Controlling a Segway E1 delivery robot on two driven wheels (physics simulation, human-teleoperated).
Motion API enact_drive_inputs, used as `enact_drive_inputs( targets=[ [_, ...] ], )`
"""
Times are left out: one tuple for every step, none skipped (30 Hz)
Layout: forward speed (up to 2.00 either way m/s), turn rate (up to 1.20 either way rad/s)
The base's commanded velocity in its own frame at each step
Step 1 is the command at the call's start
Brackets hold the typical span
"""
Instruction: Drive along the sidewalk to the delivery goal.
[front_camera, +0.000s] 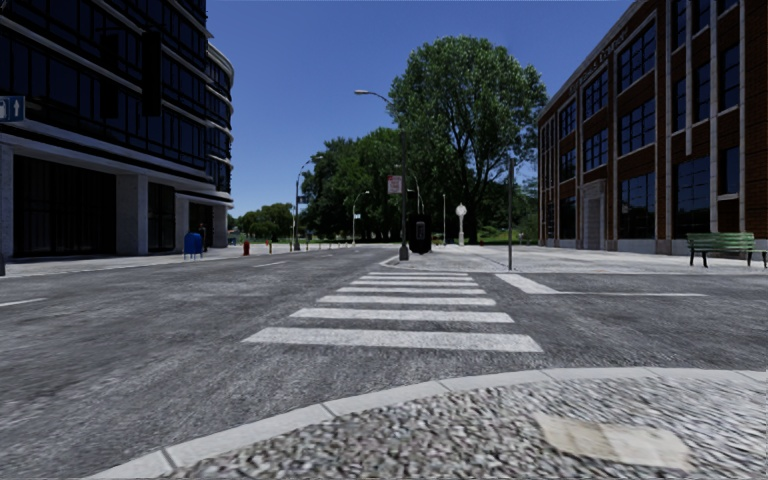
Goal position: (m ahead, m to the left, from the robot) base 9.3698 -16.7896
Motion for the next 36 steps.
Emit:
enact_drive_inputs(
  targets=[
    [2.00,-0.25],
    [2.00,-0.35],
    [2.00,-0.44],
    [2.00,-0.53],
    [2.00,-0.53],
    [2.00,-0.55],
    [2.00,-0.54],
    [2.00,-0.08],
    [2.00,0.00],
    [2.00,0.00],
    [2.00,0.00],
    [2.00,0.00],
    [2.00,0.00],
    [2.00,0.00],
    [2.00,0.00],
    [2.00,0.00],
    [2.00,0.00],
    [2.00,0.00],
    [2.00,0.00],
    [2.00,0.00],
    [2.00,0.00],
    [2.00,0.00],
    [2.00,0.00],
    [2.00,0.00],
    [2.00,0.00],
    [2.00,0.00],
    [2.00,0.00],
    [2.00,0.00],
    [2.00,0.00],
    [2.00,0.00],
    [2.00,-0.07],
    [2.00,-0.50],
    [2.00,-0.70],
    [2.00,-0.75],
    [2.00,-0.75],
    [2.00,-0.65]
  ],
)
